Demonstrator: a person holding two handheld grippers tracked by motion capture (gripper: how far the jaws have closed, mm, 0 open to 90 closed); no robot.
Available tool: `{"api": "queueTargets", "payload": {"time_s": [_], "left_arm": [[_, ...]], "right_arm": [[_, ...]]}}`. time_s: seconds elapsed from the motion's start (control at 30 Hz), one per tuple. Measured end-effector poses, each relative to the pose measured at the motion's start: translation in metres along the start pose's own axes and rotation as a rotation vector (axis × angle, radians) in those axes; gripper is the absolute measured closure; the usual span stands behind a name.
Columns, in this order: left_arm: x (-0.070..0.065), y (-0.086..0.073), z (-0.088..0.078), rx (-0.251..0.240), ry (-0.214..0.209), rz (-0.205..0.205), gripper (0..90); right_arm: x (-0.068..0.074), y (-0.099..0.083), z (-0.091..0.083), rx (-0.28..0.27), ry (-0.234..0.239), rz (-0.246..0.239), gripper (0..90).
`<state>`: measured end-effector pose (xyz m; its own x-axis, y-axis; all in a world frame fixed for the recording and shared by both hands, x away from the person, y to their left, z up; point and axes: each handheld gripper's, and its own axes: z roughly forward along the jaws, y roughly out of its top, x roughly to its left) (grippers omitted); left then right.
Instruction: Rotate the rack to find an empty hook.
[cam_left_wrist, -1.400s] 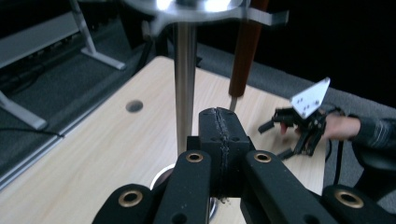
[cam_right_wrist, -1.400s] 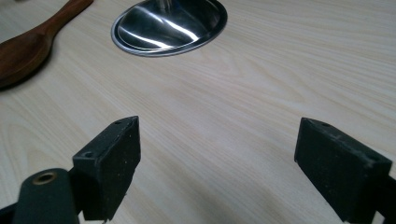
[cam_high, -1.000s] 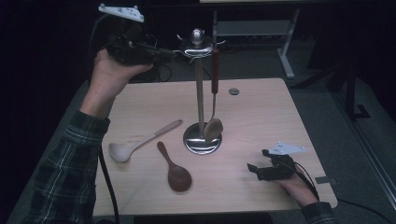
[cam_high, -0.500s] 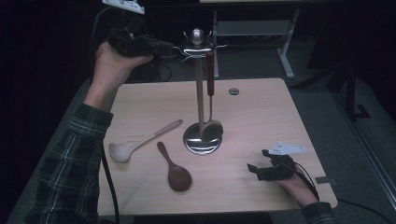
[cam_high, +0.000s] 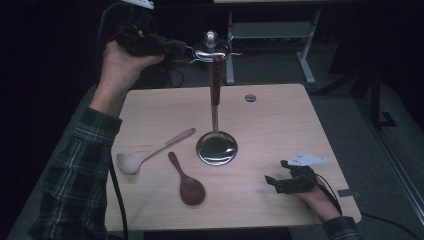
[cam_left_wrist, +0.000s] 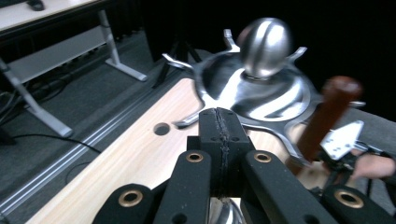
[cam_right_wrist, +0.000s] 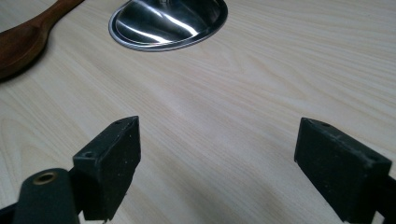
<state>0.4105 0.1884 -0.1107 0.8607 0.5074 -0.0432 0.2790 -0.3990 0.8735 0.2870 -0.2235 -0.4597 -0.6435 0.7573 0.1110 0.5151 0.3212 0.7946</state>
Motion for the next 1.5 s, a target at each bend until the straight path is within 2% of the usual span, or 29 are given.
{"api": "queueTargets", "payload": {"time_s": [0.23,0.3,0.4,0.5,0.57,0.8,0.87,1.03,1.5], "left_arm": [[-0.021,-0.007,-0.014,-0.005,-0.04,0.019,89.8],[-0.027,-0.008,-0.017,-0.012,-0.065,0.026,89.7],[-0.034,-0.007,-0.018,-0.018,-0.085,0.041,89.7],[-0.041,-0.006,-0.012,0.001,-0.098,0.059,89.7],[-0.041,-0.005,-0.01,0.004,-0.093,0.06,89.7],[-0.039,-0.004,0.0,0.031,-0.062,0.066,89.7],[-0.038,-0.004,0.001,0.028,-0.072,0.061,89.8],[-0.036,-0.003,0.0,0.04,-0.045,0.067,89.8],[-0.012,-0.001,0.002,0.019,0.024,0.023,89.8]], "right_arm": [[0.001,0.0,0.001,0.003,0.001,-0.002,14.3],[0.001,0.0,0.001,0.005,0.001,-0.001,14.3],[0.001,0.0,0.001,0.008,0.003,0.004,14.3],[0.001,0.0,0.001,0.007,0.007,0.007,14.3],[0.001,0.0,0.001,0.007,0.007,0.007,14.3],[0.001,0.0,0.001,0.003,0.009,0.006,14.3],[0.001,0.0,0.001,0.004,0.009,0.006,14.3],[0.001,0.0,0.001,0.005,0.01,0.006,14.3],[0.001,0.0,0.001,0.007,0.012,0.008,14.3]]}}
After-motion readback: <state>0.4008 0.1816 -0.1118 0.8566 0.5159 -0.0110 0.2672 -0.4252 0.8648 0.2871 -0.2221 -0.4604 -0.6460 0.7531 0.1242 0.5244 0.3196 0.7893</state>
